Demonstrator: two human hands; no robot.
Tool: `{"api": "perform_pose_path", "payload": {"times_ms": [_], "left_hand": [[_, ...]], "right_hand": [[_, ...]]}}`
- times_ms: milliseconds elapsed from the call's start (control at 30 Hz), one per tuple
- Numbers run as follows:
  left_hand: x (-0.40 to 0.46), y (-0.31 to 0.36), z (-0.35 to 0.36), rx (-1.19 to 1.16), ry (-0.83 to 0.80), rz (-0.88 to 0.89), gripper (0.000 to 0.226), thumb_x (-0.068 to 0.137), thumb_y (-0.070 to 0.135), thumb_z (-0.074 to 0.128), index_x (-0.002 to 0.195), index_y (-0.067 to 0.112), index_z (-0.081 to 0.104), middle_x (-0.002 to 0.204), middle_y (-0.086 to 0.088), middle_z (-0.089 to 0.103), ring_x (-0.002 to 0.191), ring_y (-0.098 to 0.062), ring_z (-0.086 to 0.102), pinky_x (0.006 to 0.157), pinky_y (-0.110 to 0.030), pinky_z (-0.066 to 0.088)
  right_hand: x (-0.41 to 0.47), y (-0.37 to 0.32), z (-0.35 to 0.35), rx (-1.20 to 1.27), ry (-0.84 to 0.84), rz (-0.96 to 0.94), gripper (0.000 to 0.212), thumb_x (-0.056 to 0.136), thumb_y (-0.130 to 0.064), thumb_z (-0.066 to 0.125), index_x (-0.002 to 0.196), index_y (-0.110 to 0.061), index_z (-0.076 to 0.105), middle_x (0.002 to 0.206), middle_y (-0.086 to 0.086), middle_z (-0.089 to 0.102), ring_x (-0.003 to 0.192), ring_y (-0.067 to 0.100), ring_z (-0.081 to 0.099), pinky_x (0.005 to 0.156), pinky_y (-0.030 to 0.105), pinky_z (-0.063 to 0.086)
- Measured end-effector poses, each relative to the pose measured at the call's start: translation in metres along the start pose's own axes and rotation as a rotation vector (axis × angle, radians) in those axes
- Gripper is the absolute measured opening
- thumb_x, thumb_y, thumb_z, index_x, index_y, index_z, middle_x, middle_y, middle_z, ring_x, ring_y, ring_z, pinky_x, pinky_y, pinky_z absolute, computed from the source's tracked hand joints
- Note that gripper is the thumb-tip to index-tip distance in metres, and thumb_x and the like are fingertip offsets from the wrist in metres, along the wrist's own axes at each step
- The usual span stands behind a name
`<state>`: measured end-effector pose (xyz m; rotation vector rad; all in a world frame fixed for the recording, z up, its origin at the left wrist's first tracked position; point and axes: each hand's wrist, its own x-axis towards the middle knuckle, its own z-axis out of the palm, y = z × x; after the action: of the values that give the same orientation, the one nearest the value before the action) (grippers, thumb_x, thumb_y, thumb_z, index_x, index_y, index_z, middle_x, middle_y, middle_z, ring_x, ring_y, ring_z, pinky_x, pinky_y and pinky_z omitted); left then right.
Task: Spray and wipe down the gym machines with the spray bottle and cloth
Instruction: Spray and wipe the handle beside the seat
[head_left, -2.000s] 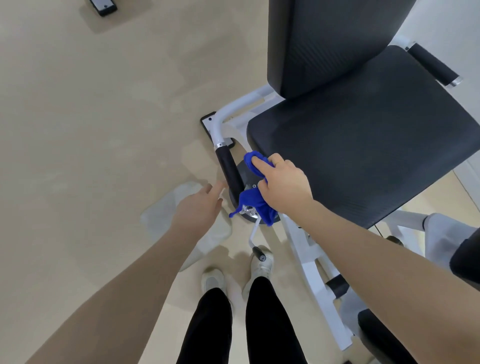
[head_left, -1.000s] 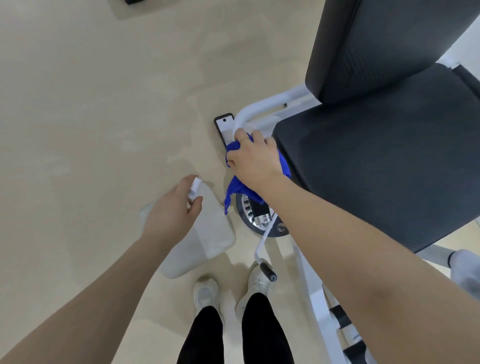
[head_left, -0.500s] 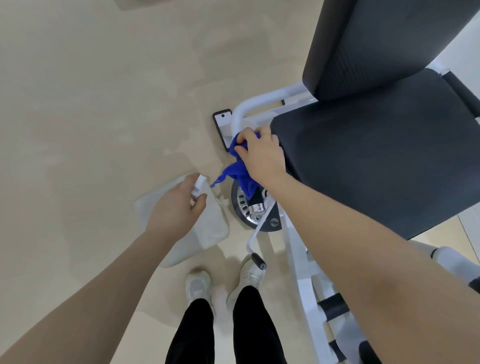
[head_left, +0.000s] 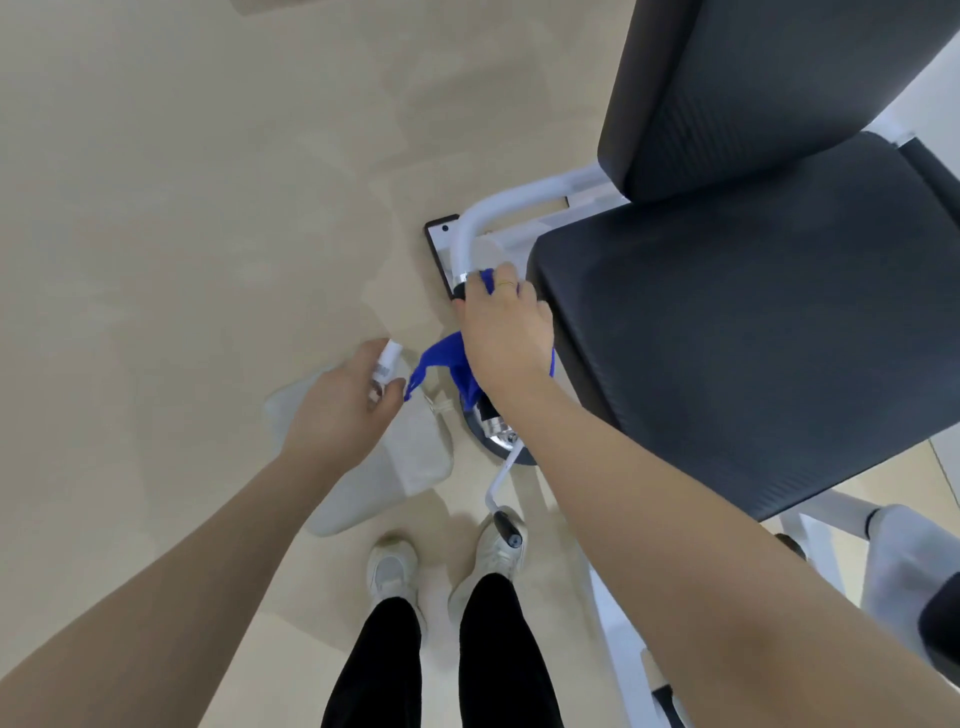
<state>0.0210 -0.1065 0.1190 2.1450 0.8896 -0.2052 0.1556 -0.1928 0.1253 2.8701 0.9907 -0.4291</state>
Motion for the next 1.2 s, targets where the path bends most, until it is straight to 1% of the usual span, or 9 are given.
{"api": "perform_pose_path", "payload": {"times_ms": [133, 233, 400, 500, 633, 867, 1000, 1100, 1200], "left_hand": [[-0.001, -0.009, -0.004, -0.051, 0.06, -0.086, 0.036, 0.093, 0.019, 0.049, 0.128, 0.015, 0.045, 0.077, -0.005, 0.057, 0.062, -0.02, 0.05, 0.051, -0.027, 0.033], [-0.004, -0.015, -0.006, -0.102, 0.061, -0.153, 0.035, 0.093, 0.019, 0.048, 0.128, 0.017, 0.045, 0.081, -0.006, 0.059, 0.071, -0.027, 0.057, 0.056, -0.03, 0.036], [-0.009, -0.02, -0.005, -0.071, 0.041, -0.102, 0.03, 0.093, 0.018, 0.048, 0.124, 0.016, 0.047, 0.07, -0.002, 0.054, 0.06, -0.012, 0.05, 0.051, -0.022, 0.033], [-0.016, -0.02, -0.007, -0.028, -0.016, -0.064, 0.028, 0.093, 0.018, 0.049, 0.121, 0.014, 0.049, 0.068, -0.005, 0.054, 0.057, -0.01, 0.047, 0.051, -0.023, 0.032], [-0.023, -0.009, -0.014, -0.037, -0.075, -0.035, 0.027, 0.093, 0.019, 0.049, 0.12, 0.014, 0.05, 0.065, -0.004, 0.054, 0.055, -0.011, 0.047, 0.051, -0.024, 0.035], [-0.017, -0.007, -0.013, -0.003, -0.069, -0.019, 0.032, 0.094, 0.022, 0.048, 0.126, 0.019, 0.047, 0.065, -0.002, 0.053, 0.055, -0.012, 0.047, 0.046, -0.026, 0.036], [-0.017, -0.008, -0.013, 0.0, -0.07, -0.007, 0.033, 0.094, 0.021, 0.049, 0.126, 0.017, 0.047, 0.075, -0.009, 0.06, 0.059, -0.016, 0.049, 0.051, -0.025, 0.036], [-0.03, -0.005, -0.01, 0.017, -0.119, 0.015, 0.037, 0.094, 0.023, 0.049, 0.13, 0.019, 0.043, 0.068, 0.0, 0.053, 0.057, -0.007, 0.047, 0.047, -0.021, 0.032], [-0.023, 0.006, -0.015, 0.001, -0.164, 0.051, 0.049, 0.095, 0.022, 0.047, 0.14, 0.024, 0.029, 0.056, 0.001, 0.045, 0.053, -0.009, 0.045, 0.05, -0.021, 0.032]], "right_hand": [[-0.05, 0.001, -0.002, -0.333, -0.167, -0.598, 0.033, 0.089, -0.011, 0.051, 0.122, -0.011, 0.049, 0.127, 0.011, 0.046, 0.111, 0.028, 0.044, 0.086, 0.037, 0.037], [-0.023, -0.004, -0.015, -0.494, -0.185, -0.818, 0.024, 0.091, -0.009, 0.048, 0.114, -0.013, 0.057, 0.12, 0.007, 0.053, 0.11, 0.025, 0.046, 0.085, 0.036, 0.038], [0.024, -0.013, -0.022, -0.53, -0.147, -0.613, 0.025, 0.093, -0.008, 0.042, 0.109, -0.017, 0.058, 0.112, 0.001, 0.056, 0.117, 0.024, 0.039, 0.087, 0.034, 0.034], [-0.005, -0.009, -0.026, -0.524, -0.266, -0.655, 0.009, 0.091, -0.01, 0.045, 0.091, -0.017, 0.051, 0.099, 0.001, 0.056, 0.111, 0.024, 0.042, 0.084, 0.035, 0.035], [-0.049, -0.004, -0.023, -0.582, -0.368, -0.783, 0.009, 0.089, -0.011, 0.051, 0.082, -0.015, 0.048, 0.095, 0.002, 0.06, 0.1, 0.023, 0.049, 0.083, 0.035, 0.041], [-0.004, -0.001, -0.011, -0.363, -0.201, -0.51, 0.024, 0.09, -0.014, 0.047, 0.111, -0.022, 0.056, 0.112, -0.002, 0.057, 0.112, 0.024, 0.041, 0.083, 0.034, 0.035], [-0.025, 0.015, -0.002, -0.185, -0.178, -0.485, 0.026, 0.092, -0.017, 0.046, 0.111, -0.03, 0.056, 0.114, -0.007, 0.057, 0.102, 0.021, 0.044, 0.075, 0.031, 0.035], [-0.048, 0.022, 0.004, -0.148, -0.33, -0.593, 0.026, 0.094, -0.02, 0.043, 0.108, -0.034, 0.06, 0.108, -0.009, 0.06, 0.094, 0.016, 0.046, 0.067, 0.029, 0.031], [-0.051, 0.019, -0.008, 0.14, -0.571, -0.509, 0.03, 0.092, -0.017, 0.042, 0.102, -0.031, 0.067, 0.102, -0.01, 0.062, 0.091, 0.014, 0.052, 0.065, 0.029, 0.038]]}}
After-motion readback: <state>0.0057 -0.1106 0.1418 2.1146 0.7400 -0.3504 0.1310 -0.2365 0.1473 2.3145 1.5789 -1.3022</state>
